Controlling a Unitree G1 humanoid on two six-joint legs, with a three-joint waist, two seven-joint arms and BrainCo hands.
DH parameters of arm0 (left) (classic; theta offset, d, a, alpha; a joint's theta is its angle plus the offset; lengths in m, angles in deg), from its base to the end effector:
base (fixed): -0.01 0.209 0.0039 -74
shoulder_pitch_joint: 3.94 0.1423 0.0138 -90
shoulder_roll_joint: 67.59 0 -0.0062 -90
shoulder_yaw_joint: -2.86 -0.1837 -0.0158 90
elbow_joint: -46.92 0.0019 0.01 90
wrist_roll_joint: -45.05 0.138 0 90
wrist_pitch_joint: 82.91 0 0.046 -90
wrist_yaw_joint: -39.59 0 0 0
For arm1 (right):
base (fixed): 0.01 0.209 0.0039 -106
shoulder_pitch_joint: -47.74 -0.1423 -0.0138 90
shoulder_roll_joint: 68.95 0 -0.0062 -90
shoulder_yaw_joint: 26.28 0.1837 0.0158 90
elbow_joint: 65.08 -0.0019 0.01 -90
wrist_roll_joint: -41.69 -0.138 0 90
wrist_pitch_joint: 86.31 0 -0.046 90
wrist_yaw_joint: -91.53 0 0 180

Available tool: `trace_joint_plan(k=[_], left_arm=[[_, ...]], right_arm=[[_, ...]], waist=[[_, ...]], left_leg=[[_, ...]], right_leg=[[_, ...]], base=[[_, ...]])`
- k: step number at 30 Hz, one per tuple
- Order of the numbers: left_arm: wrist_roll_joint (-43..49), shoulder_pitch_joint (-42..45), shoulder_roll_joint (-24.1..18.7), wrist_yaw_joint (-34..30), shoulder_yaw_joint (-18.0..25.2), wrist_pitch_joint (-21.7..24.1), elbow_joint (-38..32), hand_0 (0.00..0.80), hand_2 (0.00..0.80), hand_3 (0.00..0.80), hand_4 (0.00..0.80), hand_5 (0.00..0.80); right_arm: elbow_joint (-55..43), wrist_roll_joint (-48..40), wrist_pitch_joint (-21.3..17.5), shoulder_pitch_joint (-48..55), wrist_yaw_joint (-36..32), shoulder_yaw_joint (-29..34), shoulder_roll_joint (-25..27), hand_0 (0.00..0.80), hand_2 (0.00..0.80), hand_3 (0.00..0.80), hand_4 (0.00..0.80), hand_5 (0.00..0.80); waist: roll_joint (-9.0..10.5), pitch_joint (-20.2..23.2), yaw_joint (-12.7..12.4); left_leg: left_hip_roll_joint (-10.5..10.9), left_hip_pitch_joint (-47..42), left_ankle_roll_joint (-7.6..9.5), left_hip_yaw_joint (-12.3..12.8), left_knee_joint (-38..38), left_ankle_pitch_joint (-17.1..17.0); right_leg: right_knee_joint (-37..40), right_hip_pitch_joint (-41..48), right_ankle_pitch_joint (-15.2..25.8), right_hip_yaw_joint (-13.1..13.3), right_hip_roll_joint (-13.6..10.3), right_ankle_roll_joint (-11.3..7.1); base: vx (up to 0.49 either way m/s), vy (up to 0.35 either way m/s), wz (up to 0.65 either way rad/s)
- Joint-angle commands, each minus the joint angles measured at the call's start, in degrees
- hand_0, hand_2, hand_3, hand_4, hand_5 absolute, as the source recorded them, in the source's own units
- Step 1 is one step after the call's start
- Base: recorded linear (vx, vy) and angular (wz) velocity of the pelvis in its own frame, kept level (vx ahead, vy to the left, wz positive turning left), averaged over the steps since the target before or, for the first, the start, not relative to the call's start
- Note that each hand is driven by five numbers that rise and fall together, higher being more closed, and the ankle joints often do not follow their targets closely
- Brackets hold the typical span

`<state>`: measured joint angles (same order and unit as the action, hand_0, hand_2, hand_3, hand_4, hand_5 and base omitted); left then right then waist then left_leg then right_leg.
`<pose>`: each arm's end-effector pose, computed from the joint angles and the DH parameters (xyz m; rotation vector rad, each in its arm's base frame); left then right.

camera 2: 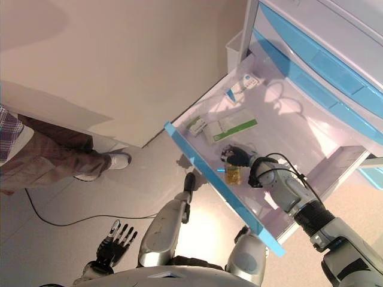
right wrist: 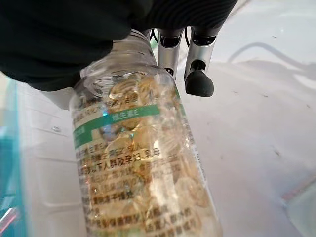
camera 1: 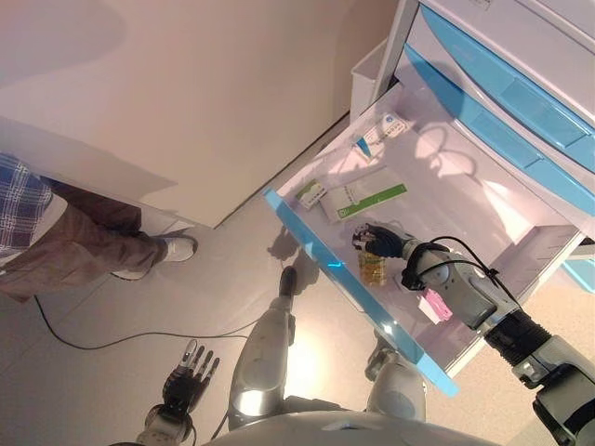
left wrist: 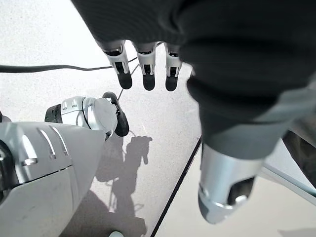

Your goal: Open the drawer and pick up the medicine

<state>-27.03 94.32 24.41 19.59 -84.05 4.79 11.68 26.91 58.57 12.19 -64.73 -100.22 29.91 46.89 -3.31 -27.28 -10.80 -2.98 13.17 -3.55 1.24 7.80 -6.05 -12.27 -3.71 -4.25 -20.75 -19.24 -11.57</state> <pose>0.0650 0.2384 -0.1041 -1.0582 0.6418 0.5068 0.2516 -0.1803 0.0928 -1.1562 0.0263 0.5899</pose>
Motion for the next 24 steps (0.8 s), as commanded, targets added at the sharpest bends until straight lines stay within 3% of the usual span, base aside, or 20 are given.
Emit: trace_joint_plan(k=[1, 17, 24], left_arm=[[-0.14, 1.57, -0.58, 0.89, -1.95, 0.97, -1.57, 0.000, 0.000, 0.000, 0.000, 0.000], [1.81, 3.00, -0.18, 4.00, -0.40, 0.55, -2.94, 0.000, 0.000, 0.000, 0.000, 0.000], [4.27, 3.41, 0.02, 5.15, 1.56, -0.36, -1.47, 0.000, 0.000, 0.000, 0.000, 0.000]], right_arm=[[-9.94, -2.23, -4.53, -1.19, -0.23, 2.18, 0.92, 0.800, 0.800, 0.800, 0.800, 0.800], [-29.14, -14.18, -7.73, -4.19, -11.21, 11.20, 7.15, 0.800, 0.800, 0.800, 0.800, 0.800], [-32.47, -27.91, -3.78, -7.01, -13.74, 15.46, 8.45, 0.800, 0.800, 0.800, 0.800, 0.800]], waist=[[1.52, 3.05, -0.21], [3.68, 8.73, 1.92], [4.68, 12.54, 2.34]], left_leg=[[-2.93, -2.57, -0.63, 0.54, 4.65, 6.12], [-5.04, -8.64, -1.26, 3.36, -0.32, 5.22], [-5.66, -11.76, -1.54, 4.40, -2.03, 5.48]], right_leg=[[-1.58, -4.53, 4.74, 0.69, 0.11, 1.60], [1.82, -0.55, 5.01, 2.14, 2.10, 1.74], [3.87, 2.03, 5.00, 2.53, 3.00, 2.23]], base=[[0.006, -0.014, -0.06], [0.026, -0.027, -0.11], [0.080, -0.039, -0.06]])
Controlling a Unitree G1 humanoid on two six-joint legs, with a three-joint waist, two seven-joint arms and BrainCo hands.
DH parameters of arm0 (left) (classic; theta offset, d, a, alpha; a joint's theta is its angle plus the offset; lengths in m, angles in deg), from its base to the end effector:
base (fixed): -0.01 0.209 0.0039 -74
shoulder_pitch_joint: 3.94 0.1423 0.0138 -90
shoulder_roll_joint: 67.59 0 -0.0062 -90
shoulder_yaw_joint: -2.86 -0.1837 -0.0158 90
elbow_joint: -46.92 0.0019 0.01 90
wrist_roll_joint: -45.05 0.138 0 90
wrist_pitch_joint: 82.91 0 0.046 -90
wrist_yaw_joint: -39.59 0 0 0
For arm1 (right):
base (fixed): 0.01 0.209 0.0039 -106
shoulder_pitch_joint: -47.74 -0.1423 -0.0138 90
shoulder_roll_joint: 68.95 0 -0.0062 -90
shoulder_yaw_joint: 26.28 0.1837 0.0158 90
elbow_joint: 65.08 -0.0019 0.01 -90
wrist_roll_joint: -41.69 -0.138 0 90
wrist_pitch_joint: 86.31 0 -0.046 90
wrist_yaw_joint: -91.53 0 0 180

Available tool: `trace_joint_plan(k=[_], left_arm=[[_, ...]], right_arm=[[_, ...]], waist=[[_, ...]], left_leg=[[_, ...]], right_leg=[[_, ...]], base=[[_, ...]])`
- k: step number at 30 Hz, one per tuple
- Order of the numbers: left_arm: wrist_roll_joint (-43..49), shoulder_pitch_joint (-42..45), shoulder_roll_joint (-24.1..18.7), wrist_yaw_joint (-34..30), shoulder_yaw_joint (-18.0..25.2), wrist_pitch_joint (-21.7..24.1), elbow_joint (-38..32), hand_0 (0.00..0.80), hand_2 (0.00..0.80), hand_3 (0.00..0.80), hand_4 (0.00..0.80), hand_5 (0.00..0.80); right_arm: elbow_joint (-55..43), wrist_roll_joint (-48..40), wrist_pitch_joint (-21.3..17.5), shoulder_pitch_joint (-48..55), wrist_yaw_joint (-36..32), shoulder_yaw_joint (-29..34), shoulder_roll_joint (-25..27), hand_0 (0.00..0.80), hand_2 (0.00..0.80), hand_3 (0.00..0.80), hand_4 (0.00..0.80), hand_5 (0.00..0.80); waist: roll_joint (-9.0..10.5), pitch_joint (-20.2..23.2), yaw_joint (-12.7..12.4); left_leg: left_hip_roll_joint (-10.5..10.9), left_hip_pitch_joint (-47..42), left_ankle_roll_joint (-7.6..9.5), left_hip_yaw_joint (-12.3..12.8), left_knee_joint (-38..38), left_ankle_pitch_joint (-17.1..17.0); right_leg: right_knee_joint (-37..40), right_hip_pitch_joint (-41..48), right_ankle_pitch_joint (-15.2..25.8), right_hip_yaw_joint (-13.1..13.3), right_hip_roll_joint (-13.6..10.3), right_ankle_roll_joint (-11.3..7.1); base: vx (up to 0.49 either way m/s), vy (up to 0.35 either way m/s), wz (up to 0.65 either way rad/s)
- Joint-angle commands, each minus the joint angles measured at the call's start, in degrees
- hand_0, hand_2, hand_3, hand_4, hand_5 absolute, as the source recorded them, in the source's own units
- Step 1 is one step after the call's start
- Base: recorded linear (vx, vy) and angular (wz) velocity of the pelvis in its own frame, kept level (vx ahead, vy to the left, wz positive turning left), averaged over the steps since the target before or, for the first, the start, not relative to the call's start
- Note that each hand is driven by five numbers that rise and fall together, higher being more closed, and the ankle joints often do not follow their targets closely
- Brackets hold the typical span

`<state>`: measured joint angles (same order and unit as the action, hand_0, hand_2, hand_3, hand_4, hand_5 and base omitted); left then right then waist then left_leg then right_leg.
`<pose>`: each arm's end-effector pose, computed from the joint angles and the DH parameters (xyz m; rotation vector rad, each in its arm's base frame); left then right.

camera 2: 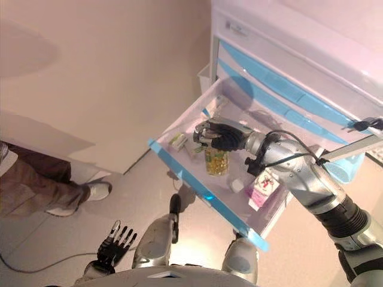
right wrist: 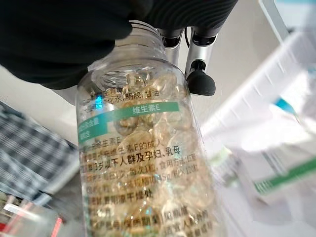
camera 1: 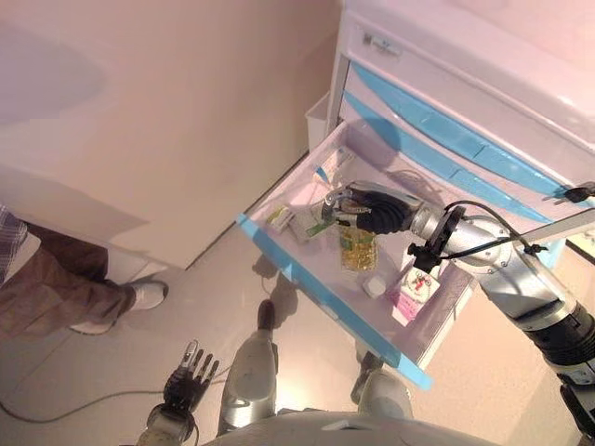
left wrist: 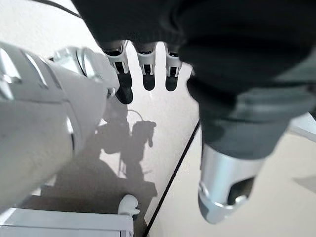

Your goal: Open the drawer and pick up the medicine

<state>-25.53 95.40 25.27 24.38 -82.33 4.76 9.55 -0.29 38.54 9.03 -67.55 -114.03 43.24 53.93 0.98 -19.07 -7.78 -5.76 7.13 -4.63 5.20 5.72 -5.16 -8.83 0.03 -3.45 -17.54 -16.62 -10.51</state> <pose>0.0641 0.2370 -0.1029 -1.0367 0.6681 0.5743 0.2257 -0.1668 0.1993 -0.9454 -0.4146 0.8479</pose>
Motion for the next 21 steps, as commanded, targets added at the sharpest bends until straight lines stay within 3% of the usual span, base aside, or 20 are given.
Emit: trace_joint_plan(k=[1, 12, 17, 21], left_arm=[[3.26, 2.35, -0.79, 0.56, 0.08, -0.54, 0.82, 0.000, 0.000, 0.000, 0.000, 0.000], [7.32, 2.27, -1.48, 1.94, 2.38, -1.81, 3.66, 0.000, 0.000, 0.000, 0.000, 0.000], [9.16, 2.24, -2.20, 1.92, 3.79, -2.70, 5.46, 0.000, 0.000, 0.000, 0.000, 0.000], [10.18, 2.13, -2.64, 2.40, 4.54, -3.37, 6.43, 0.000, 0.000, 0.000, 0.000, 0.000]], right_arm=[[-5.03, -9.81, -0.07, -4.81, 0.08, 2.69, 1.35, 0.800, 0.800, 0.800, 0.800, 0.800], [3.19, -26.36, 9.31, -16.46, 7.07, 5.21, -1.31, 0.800, 0.800, 0.800, 0.800, 0.800], [11.44, -33.38, 11.22, -23.15, 13.19, 4.85, -2.82, 0.800, 0.800, 0.800, 0.800, 0.800], [19.23, -36.40, 10.65, -27.69, 17.91, 4.33, -3.98, 0.800, 0.800, 0.800, 0.800, 0.800]], waist=[[0.48, 4.92, -0.69], [1.51, 9.68, -1.88], [1.81, 11.17, -2.72], [2.07, 12.22, -3.36]], left_leg=[[-2.91, -6.16, -0.51, 0.55, -0.12, 4.63], [-2.79, -10.14, -0.31, 0.62, -0.97, 6.12], [-2.50, -11.16, -0.16, 0.28, -1.21, 6.56], [-2.32, -11.86, -0.06, -0.18, -1.72, 6.65]], right_leg=[[0.74, -1.29, 4.22, -0.67, 0.49, 1.24], [3.38, 3.16, 4.16, -0.75, 1.17, 1.73], [4.27, 4.59, 4.11, -1.03, 1.38, 1.95], [5.00, 5.54, 4.11, -1.29, 1.59, 2.06]], base=[[0.106, -0.033, -0.08], [0.096, -0.033, -0.04], [0.069, -0.021, -0.01], [0.055, -0.015, 0.00]])
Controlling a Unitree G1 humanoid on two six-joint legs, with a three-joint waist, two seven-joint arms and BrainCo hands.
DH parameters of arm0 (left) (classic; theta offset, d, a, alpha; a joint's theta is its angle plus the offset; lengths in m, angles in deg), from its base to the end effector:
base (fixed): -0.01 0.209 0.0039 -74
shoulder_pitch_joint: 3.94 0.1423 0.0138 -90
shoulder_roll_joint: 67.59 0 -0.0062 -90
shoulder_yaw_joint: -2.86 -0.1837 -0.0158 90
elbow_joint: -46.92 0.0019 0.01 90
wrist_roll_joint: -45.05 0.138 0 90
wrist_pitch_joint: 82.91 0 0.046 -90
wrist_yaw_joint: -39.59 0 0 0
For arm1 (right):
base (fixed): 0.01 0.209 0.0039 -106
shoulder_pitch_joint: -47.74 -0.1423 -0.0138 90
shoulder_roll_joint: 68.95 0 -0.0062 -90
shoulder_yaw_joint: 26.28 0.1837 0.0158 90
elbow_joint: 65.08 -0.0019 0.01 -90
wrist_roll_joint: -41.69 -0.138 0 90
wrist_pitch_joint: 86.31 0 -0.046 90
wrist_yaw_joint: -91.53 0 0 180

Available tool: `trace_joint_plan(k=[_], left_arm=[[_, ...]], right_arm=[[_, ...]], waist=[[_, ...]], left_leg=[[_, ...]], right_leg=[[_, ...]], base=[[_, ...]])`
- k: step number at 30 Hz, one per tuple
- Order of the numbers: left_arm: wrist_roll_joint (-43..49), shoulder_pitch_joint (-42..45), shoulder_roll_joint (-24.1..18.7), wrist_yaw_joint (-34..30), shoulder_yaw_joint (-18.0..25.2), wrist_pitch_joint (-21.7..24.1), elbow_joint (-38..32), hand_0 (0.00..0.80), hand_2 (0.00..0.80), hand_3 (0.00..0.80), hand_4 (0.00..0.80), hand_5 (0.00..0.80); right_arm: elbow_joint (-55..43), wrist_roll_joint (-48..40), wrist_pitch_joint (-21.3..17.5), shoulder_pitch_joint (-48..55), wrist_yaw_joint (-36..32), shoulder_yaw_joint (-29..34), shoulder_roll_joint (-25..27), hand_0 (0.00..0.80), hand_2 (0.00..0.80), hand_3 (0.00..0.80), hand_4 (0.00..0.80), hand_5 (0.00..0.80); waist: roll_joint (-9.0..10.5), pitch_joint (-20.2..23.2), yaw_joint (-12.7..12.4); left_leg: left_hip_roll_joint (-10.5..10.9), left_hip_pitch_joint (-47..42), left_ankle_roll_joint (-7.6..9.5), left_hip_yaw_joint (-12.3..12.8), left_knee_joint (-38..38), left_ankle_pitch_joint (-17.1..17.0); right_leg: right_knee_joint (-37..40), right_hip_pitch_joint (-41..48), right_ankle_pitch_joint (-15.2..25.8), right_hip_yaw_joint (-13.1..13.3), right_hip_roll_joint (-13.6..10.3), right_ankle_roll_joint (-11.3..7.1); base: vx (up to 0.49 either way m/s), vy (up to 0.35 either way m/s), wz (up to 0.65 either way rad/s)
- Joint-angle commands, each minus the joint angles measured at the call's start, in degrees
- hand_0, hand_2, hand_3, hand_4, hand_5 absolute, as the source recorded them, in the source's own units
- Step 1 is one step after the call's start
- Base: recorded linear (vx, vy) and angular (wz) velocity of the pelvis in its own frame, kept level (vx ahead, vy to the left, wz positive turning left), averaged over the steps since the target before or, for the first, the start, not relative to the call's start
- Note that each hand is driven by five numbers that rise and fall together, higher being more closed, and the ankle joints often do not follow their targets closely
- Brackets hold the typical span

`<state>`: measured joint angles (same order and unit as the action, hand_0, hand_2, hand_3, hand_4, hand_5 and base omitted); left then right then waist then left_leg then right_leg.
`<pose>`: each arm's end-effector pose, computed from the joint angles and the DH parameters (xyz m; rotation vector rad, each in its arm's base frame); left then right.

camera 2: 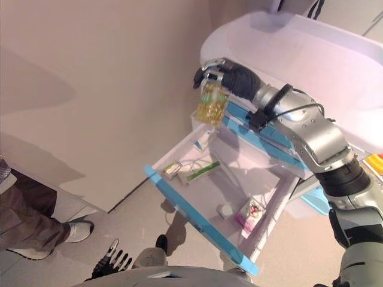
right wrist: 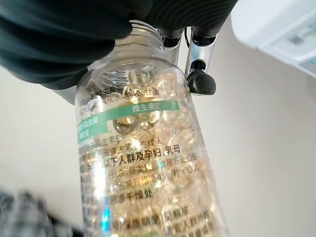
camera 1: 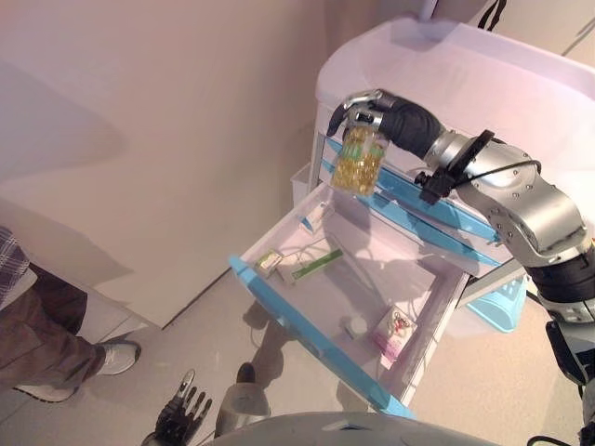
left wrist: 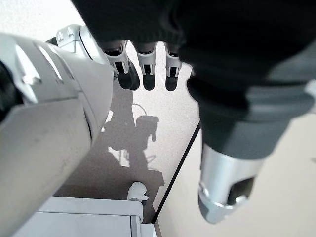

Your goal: Open the drawer and pick up the medicine

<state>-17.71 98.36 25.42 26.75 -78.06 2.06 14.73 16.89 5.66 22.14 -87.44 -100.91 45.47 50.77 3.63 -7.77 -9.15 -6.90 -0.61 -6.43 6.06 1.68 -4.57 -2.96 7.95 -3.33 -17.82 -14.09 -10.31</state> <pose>0.0276 0.2424 -0.1102 -0.9569 0.8507 0.6876 0.2780 -0.1730 0.2490 -0.3816 -0.3165 0.6307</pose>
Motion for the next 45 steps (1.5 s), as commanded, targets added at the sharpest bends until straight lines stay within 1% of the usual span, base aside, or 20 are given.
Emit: trace_joint_plan(k=[1, 4, 8, 10, 11, 17, 20, 22, 24, 25, 28, 29, 33, 37, 39, 45], left_arm=[[2.81, -0.73, -2.88, 0.02, 0.48, -0.79, 1.42, 0.000, 0.000, 0.000, 0.000, 0.000], [3.20, -0.68, -3.26, 0.26, 0.87, -1.21, 1.90, 0.000, 0.000, 0.000, 0.000, 0.000], [3.43, -0.91, -3.89, 0.48, 1.28, -1.89, 2.65, 0.000, 0.000, 0.000, 0.000, 0.000], [2.96, -0.99, -4.03, 1.03, 1.06, -1.95, 2.51, 0.000, 0.000, 0.000, 0.000, 0.000], [2.58, -0.96, -4.19, 1.08, 0.97, -1.93, 2.66, 0.000, 0.000, 0.000, 0.000, 0.000], [1.72, -0.88, -4.72, 2.18, 1.10, -1.53, 2.98, 0.000, 0.000, 0.000, 0.000, 0.000], [1.60, -0.87, -4.95, 2.93, 1.27, -1.72, 3.03, 0.000, 0.000, 0.000, 0.000, 0.000], [1.48, -0.74, -5.11, 3.45, 1.29, -1.94, 2.79, 0.000, 0.000, 0.000, 0.000, 0.000], [1.07, -0.38, -5.26, 4.21, 1.35, -2.32, 2.16, 0.000, 0.000, 0.000, 0.000, 0.000], [1.20, -0.27, -5.41, 4.28, 1.53, -2.47, 2.12, 0.000, 0.000, 0.000, 0.000, 0.000], [1.33, -0.42, -5.43, 4.71, 1.79, -2.87, 1.91, 0.000, 0.000, 0.000, 0.000, 0.000], [1.24, -0.58, -5.44, 4.99, 1.71, -2.93, 1.72, 0.000, 0.000, 0.000, 0.000, 0.000], [0.63, -1.16, -5.65, 5.68, 0.85, -2.94, 1.01, 0.000, 0.000, 0.000, 0.000, 0.000], [0.82, -1.53, -5.88, 5.66, 0.69, -3.45, 0.72, 0.000, 0.000, 0.000, 0.000, 0.000], [0.91, -1.74, -6.13, 5.79, 0.59, -3.92, 0.48, 0.000, 0.000, 0.000, 0.000, 0.000], [1.77, -1.95, -6.00, 4.67, 0.64, -4.24, 0.89, 0.000, 0.000, 0.000, 0.000, 0.000]], right_arm=[[4.43, -4.26, -3.03, -9.14, 6.74, 1.93, -1.02, 0.800, 0.800, 0.800, 0.800, 0.800], [10.34, -4.93, -4.16, -12.59, 10.73, 2.08, -0.93, 0.800, 0.800, 0.800, 0.800, 0.800], [18.30, -6.95, -3.77, -17.97, 16.81, 1.28, 1.11, 0.800, 0.800, 0.800, 0.800, 0.800], [22.77, -6.21, -3.88, -20.26, 19.04, 0.63, 2.52, 0.800, 0.800, 0.800, 0.800, 0.800], [25.39, -7.64, -3.94, -21.66, 19.75, -0.07, 3.56, 0.800, 0.800, 0.800, 0.800, 0.800], [39.84, -4.57, -4.68, -28.14, 22.64, -4.21, 9.14, 0.800, 0.800, 0.800, 0.800, 0.800], [44.73, 0.32, -4.74, -30.63, 24.81, -6.43, 11.70, 0.800, 0.800, 0.800, 0.800, 0.800], [46.91, 6.58, -4.59, -31.95, 26.39, -8.29, 13.52, 0.800, 0.800, 0.800, 0.800, 0.800], [48.85, 13.67, -3.13, -34.29, 26.67, -11.53, 16.33, 0.800, 0.800, 0.800, 0.800, 0.800], [50.18, 15.24, -2.86, -35.29, 26.28, -13.46, 17.84, 0.800, 0.800, 0.800, 0.800, 0.800], [52.12, 21.92, -1.58, -36.45, 25.63, -16.94, 19.57, 0.800, 0.800, 0.800, 0.800, 0.800], [52.57, 24.42, -1.27, -36.47, 25.15, -17.75, 19.74, 0.800, 0.800, 0.800, 0.800, 0.800], [54.30, 35.15, -2.32, -35.79, 24.19, -21.75, 19.88, 0.800, 0.800, 0.800, 0.800, 0.800], [54.58, 42.66, -3.25, -32.34, 23.57, -24.06, 19.28, 0.800, 0.800, 0.800, 0.800, 0.800], [54.84, 44.03, -3.60, -30.64, 23.13, -24.25, 18.64, 0.800, 0.800, 0.800, 0.800, 0.800], [57.15, 46.73, -5.98, -25.02, 22.87, -22.10, 15.55, 0.800, 0.800, 0.800, 0.800, 0.800]], waist=[[-0.49, 1.20, -2.24], [-0.31, 1.81, -2.61], [-0.21, 2.57, -3.06], [-0.21, 2.82, -3.26], [-0.21, 2.97, -3.36], [0.02, 3.43, -3.80], [0.14, 3.51, -3.86], [0.18, 3.47, -3.93], [0.25, 3.41, -3.97], [0.39, 3.42, -4.00], [0.32, 3.39, -3.88], [0.29, 3.39, -3.87], [0.13, 3.27, -4.24], [-0.22, 3.05, -4.72], [-0.43, 2.91, -4.98], [-1.04, 2.34, -5.59]], left_leg=[[-1.11, -4.32, 1.75, -1.19, 2.21, 6.09], [-0.96, -4.61, 1.78, -1.55, 2.06, 6.19], [-0.71, -4.71, 1.79, -1.87, 2.09, 6.40], [-0.69, -4.80, 1.80, -2.00, 2.01, 6.43], [-0.67, -4.84, 1.78, -2.05, 1.93, 6.40], [-0.51, -5.08, 1.62, -2.51, 1.44, 6.22], [-0.41, -5.05, 1.51, -2.66, 1.34, 6.24], [-0.41, -5.01, 1.50, -2.73, 1.25, 6.20], [-0.45, -4.93, 1.45, -2.70, 1.18, 6.12], [-0.43, -4.87, 1.46, -2.70, 1.16, 6.07], [-0.44, -4.81, 1.47, -2.62, 0.96, 5.94], [-0.44, -4.76, 1.46, -2.60, 0.91, 5.90], [-0.42, -4.46, 1.52, -2.85, 0.77, 5.73], [-0.38, -3.90, 1.60, -3.12, 0.91, 5.64], [-0.38, -3.74, 1.63, -3.31, 0.86, 5.58], [-0.49, -3.37, 1.70, -3.54, 1.06, 5.55]], right_leg=[[-0.69, -2.11, 4.00, -1.13, -0.90, 1.89], [-0.42, -1.65, 4.00, -1.37, -0.84, 1.94], [-0.11, -1.29, 3.98, -1.53, -0.82, 1.96], [-0.06, -1.20, 3.97, -1.60, -0.80, 2.01], [0.06, -1.10, 4.01, -1.70, -0.80, 2.02], [0.13, -0.84, 4.09, -2.09, -0.79, 2.15], [0.20, -0.82, 4.06, -2.20, -0.77, 2.15], [0.19, -0.90, 4.08, -2.22, -0.76, 2.12], [0.30, -0.97, 4.19, -2.22, -0.74, 2.04], [0.36, -1.01, 4.26, -2.31, -0.76, 1.98], [0.55, -1.12, 4.34, -2.28, -0.74, 1.96], [0.58, -1.20, 4.38, -2.28, -0.74, 1.93], [0.67, -1.37, 4.40, -2.53, -0.83, 1.84], [0.72, -1.60, 4.33, -2.98, -0.99, 1.80], [0.69, -1.69, 4.25, -3.19, -0.99, 1.82], [0.41, -1.85, 3.98, -3.66, -1.09, 1.95]], base=[[0.048, -0.014, 0.03], [0.038, -0.014, 0.04], [0.007, -0.002, 0.01], [0.000, 0.000, 0.00], [0.000, 0.000, 0.00], [0.000, 0.000, 0.00], [0.005, -0.022, 0.06], [-0.009, -0.026, 0.05], [-0.020, -0.032, -0.01], [0.000, 0.000, 0.00], [0.000, 0.000, 0.00], [0.000, 0.000, 0.00], [-0.011, -0.009, -0.02], [-0.018, -0.008, 0.00], [-0.034, -0.014, 0.01], [-0.016, -0.005, 0.00]])
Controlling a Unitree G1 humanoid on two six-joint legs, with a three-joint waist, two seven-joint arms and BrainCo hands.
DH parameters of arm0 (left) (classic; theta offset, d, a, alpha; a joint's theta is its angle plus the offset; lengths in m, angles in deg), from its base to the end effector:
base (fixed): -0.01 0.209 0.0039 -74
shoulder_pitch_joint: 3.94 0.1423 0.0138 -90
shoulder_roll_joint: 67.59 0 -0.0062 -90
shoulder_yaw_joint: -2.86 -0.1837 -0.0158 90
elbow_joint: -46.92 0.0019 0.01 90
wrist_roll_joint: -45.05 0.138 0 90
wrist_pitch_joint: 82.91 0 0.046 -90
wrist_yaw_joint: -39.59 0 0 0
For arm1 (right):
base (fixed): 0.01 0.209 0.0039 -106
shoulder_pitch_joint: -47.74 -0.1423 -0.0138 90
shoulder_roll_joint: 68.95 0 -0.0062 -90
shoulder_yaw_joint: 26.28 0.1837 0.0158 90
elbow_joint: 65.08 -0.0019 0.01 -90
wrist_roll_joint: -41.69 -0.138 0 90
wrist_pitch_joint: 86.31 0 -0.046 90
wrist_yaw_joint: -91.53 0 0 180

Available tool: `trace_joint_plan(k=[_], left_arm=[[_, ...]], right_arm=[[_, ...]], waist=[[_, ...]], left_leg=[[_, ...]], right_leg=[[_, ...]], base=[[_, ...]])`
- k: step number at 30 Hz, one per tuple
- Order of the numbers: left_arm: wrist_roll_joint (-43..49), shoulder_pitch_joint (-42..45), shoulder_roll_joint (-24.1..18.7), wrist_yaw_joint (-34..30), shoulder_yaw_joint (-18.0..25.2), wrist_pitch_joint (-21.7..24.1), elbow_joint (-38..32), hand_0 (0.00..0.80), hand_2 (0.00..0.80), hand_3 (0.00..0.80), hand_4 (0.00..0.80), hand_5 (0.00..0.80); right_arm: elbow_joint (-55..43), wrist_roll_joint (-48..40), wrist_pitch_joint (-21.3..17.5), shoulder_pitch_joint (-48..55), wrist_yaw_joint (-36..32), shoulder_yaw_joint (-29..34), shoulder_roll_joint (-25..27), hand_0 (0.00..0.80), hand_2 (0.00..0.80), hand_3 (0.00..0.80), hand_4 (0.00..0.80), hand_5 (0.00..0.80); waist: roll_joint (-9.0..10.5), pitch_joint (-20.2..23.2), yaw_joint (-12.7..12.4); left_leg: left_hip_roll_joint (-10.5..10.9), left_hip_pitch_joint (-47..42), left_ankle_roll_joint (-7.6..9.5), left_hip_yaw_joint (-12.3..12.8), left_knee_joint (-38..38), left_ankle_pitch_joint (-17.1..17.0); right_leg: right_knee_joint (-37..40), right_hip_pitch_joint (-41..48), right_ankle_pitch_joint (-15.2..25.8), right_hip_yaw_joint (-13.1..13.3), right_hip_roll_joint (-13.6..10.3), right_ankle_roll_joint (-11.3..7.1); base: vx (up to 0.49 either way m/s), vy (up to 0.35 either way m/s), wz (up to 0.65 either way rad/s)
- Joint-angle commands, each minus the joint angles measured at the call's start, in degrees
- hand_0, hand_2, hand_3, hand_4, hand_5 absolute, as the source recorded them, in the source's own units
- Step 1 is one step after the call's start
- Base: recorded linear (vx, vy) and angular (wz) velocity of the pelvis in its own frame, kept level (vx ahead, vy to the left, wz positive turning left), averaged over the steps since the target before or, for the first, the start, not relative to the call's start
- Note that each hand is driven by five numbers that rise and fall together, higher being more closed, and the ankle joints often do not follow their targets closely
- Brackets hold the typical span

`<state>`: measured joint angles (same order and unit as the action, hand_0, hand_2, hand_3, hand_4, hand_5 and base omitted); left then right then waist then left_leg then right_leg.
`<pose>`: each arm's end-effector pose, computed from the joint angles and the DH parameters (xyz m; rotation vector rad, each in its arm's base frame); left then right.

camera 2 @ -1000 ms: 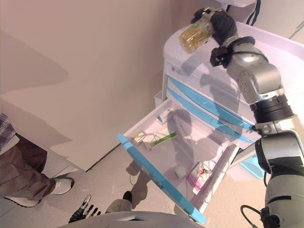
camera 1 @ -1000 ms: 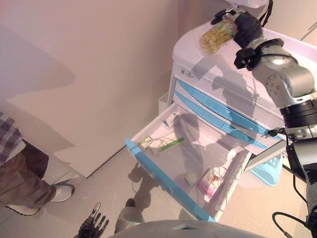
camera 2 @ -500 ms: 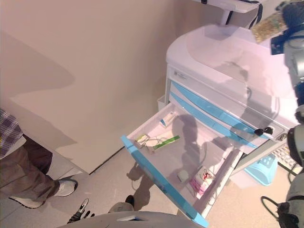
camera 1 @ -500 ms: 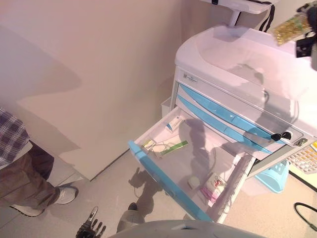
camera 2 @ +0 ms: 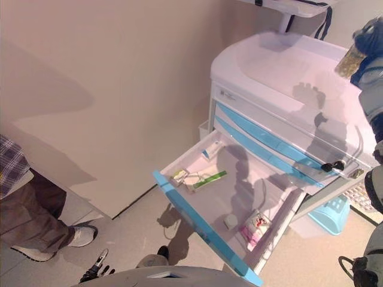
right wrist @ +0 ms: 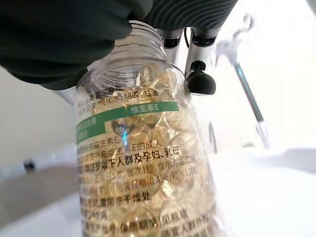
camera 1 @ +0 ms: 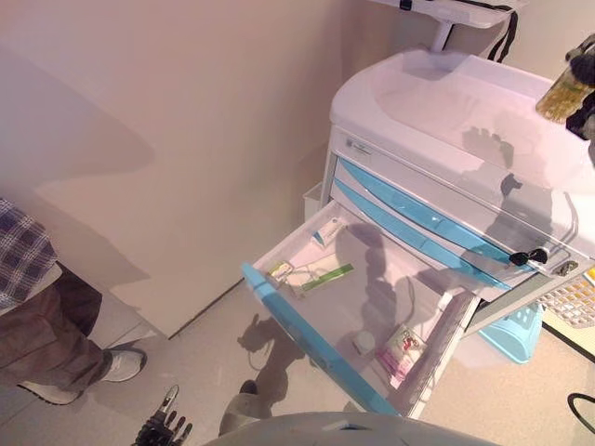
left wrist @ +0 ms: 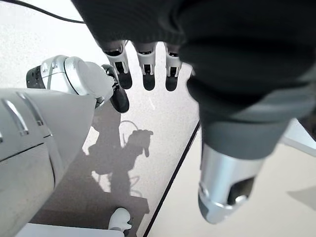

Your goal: Open the drawer and pick up the medicine

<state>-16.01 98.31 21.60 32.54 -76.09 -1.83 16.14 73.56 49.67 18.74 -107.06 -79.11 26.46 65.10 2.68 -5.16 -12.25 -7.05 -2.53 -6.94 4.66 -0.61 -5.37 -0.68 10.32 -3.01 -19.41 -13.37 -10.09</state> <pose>0.0221 0.2646 -0.1042 -0.8803 0.9482 0.7974 0.3159 -0.3274 0.2624 -1.3096 0.0843 -0.6023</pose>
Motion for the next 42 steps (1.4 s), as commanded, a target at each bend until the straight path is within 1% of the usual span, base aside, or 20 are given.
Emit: trace_joint_plan(k=[1, 5, 7, 12, 17, 19, 20, 21, 22, 23, 24, 27, 31, 36, 42], left_arm=[[0.15, -1.91, -2.17, -1.26, -1.33, -0.37, -0.48, 0.000, 0.000, 0.000, 0.000, 0.000], [0.73, -2.15, -2.03, -1.91, -1.31, -0.45, -0.37, 0.000, 0.000, 0.000, 0.000, 0.000], [0.56, -2.28, -2.12, -2.28, -1.54, -0.27, 0.20, 0.000, 0.000, 0.000, 0.000, 0.000], [0.70, -2.84, -2.12, -3.00, -2.00, -0.02, 0.90, 0.000, 0.000, 0.000, 0.000, 0.000], [1.06, -3.04, -2.15, -3.91, -2.14, 0.60, 1.98, 0.000, 0.000, 0.000, 0.000, 0.000], [1.46, -3.04, -2.10, -4.16, -2.00, 0.70, 2.34, 0.000, 0.000, 0.000, 0.000, 0.000], [1.61, -2.91, -2.17, -4.45, -1.91, 0.72, 2.52, 0.000, 0.000, 0.000, 0.000, 0.000], [1.75, -2.84, -2.37, -4.75, -1.77, 0.63, 2.80, 0.000, 0.000, 0.000, 0.000, 0.000], [1.91, -2.78, -2.45, -4.87, -1.58, 0.48, 2.86, 0.000, 0.000, 0.000, 0.000, 0.000], [2.06, -2.69, -2.51, -5.10, -1.34, 0.45, 3.01, 0.000, 0.000, 0.000, 0.000, 0.000], [2.16, -2.59, -2.56, -5.15, -1.12, 0.35, 3.01, 0.000, 0.000, 0.000, 0.000, 0.000], [2.19, -2.34, -2.55, -5.48, -1.15, 0.43, 3.05, 0.000, 0.000, 0.000, 0.000, 0.000], [2.20, -2.03, -2.23, -6.12, -1.39, 0.89, 2.99, 0.000, 0.000, 0.000, 0.000, 0.000], [2.04, -1.68, -2.14, -6.39, -1.75, 0.88, 2.89, 0.000, 0.000, 0.000, 0.000, 0.000], [1.70, -1.07, -1.99, -6.36, -1.73, 0.83, 2.95, 0.000, 0.000, 0.000, 0.000, 0.000]], right_arm=[[0.60, 3.12, -2.80, -4.57, 1.09, -2.65, 0.81, 0.800, 0.800, 0.800, 0.800, 0.800], [2.10, 5.60, -3.97, -0.31, 2.46, -0.75, -1.66, 0.800, 0.800, 0.800, 0.800, 0.800], [4.39, 6.67, -4.66, 1.32, 2.92, 0.15, -3.37, 0.800, 0.800, 0.800, 0.800, 0.800], [8.97, 8.42, -5.06, 4.08, 4.71, 1.61, -6.53, 0.800, 0.800, 0.800, 0.800, 0.800], [13.03, 8.98, -4.71, 6.25, 6.16, 2.70, -8.30, 0.800, 0.800, 0.800, 0.800, 0.800], [13.72, 9.05, -3.99, 7.16, 7.18, 3.38, -8.77, 0.800, 0.800, 0.800, 0.800, 0.800], [13.91, 9.18, -3.97, 7.49, 7.62, 3.69, -8.87, 0.772, 0.772, 0.772, 0.772, 0.772], [14.10, 9.29, -4.20, 7.69, 7.86, 3.91, -8.79, 0.791, 0.791, 0.791, 0.791, 0.791], [14.13, 9.08, -4.32, 7.93, 7.99, 4.05, -8.75, 0.765, 0.765, 0.765, 0.765, 0.765], [14.12, 8.01, -4.44, 8.09, 8.54, 4.20, -8.60, 0.402, 0.402, 0.402, 0.402, 0.402], [13.99, 7.57, -4.15, 8.10, 9.15, 4.36, -8.51, 0.000, 0.000, 0.000, 0.000, 0.000], [13.76, 7.72, -4.23, 8.62, 9.97, 5.59, -8.36, 0.000, 0.000, 0.000, 0.000, 0.000], [13.20, 8.54, -3.71, 8.54, 13.88, 6.13, -7.67, 0.000, 0.000, 0.000, 0.000, 0.000], [11.11, 8.60, -4.21, 8.28, 18.25, 6.66, -6.60, 0.000, 0.000, 0.000, 0.000, 0.000], [5.20, 6.50, -4.15, 7.55, 21.25, 6.72, -4.54, 0.000, 0.000, 0.000, 0.000, 0.000]], waist=[[-0.18, -0.35, -2.58], [-0.67, -0.69, -2.98], [-1.00, -0.83, -3.26], [-1.54, -1.23, -3.91], [-2.02, -1.47, -4.47], [-2.27, -1.55, -4.64], [-2.39, -1.59, -4.68], [-2.48, -1.65, -4.67], [-2.55, -1.69, -4.63], [-2.62, -1.74, -4.53], [-2.64, -1.72, -4.46], [-2.79, -1.74, -4.18], [-2.83, -1.82, -3.96], [-2.88, -1.72, -3.72], [-2.79, -1.67, -3.05]], left_leg=[[-0.35, -1.39, 2.22, -2.19, 3.37, 6.35], [-0.36, -1.27, 2.30, -2.47, 3.35, 6.29], [-0.38, -1.32, 2.36, -2.59, 3.34, 6.27], [-0.38, -0.93, 2.47, -3.02, 3.47, 6.07], [-0.37, -0.75, 2.56, -3.57, 3.39, 5.93], [-0.30, -0.61, 2.57, -3.82, 3.41, 5.89], [-0.28, -0.58, 2.60, -3.86, 3.42, 5.87], [-0.27, -0.60, 2.62, -3.87, 3.48, 5.88], [-0.23, -0.62, 2.63, -3.88, 3.49, 5.89], [-0.21, -0.66, 2.62, -3.82, 3.50, 5.90], [-0.21, -0.75, 2.65, -3.72, 3.47, 5.89], [-0.20, -1.06, 2.73, -3.47, 3.52, 6.03], [-0.22, -1.07, 2.77, -3.12, 3.81, 6.16], [-0.37, -1.20, 2.72, -2.74, 3.87, 6.21], [-0.61, -1.37, 2.61, -2.06, 3.87, 6.19]], right_leg=[[-1.92, -4.23, 3.64, -2.15, -1.83, 1.74], [-1.97, -4.25, 3.65, -2.47, -1.92, 1.77], [-2.00, -4.18, 3.63, -2.61, -1.92, 1.84], [-2.20, -4.32, 3.61, -2.98, -1.97, 1.92], [-2.57, -4.42, 3.46, -3.47, -2.04, 2.00], [-2.65, -4.46, 3.47, -3.61, -2.06, 1.99], [-2.71, -4.47, 3.46, -3.67, -2.11, 1.99], [-2.81, -4.49, 3.45, -3.66, -2.14, 1.98], [-2.87, -4.54, 3.47, -3.63, -2.17, 1.97], [-2.91, -4.58, 3.48, -3.58, -2.19, 1.94], [-2.92, -4.56, 3.52, -3.52, -2.19, 1.92], [-3.02, -4.52, 3.48, -3.23, -2.14, 1.94], [-3.08, -4.54, 3.46, -2.93, -2.09, 1.95], [-2.87, -4.53, 3.62, -2.67, -1.93, 1.91], [-2.64, -4.51, 3.74, -2.32, -1.83, 1.85]], base=[[0.000, 0.000, 0.00], [0.000, 0.000, 0.00], [0.000, 0.000, 0.00], [0.000, 0.000, 0.00], [0.000, 0.000, 0.00], [0.000, 0.000, 0.00], [0.012, -0.006, 0.03], [0.014, -0.002, 0.03], [0.000, 0.000, 0.00], [0.000, 0.000, 0.00], [0.037, -0.007, 0.01], [0.024, -0.005, 0.00], [0.000, 0.000, 0.00], [0.000, 0.000, 0.00], [0.004, 0.000, -0.01]])
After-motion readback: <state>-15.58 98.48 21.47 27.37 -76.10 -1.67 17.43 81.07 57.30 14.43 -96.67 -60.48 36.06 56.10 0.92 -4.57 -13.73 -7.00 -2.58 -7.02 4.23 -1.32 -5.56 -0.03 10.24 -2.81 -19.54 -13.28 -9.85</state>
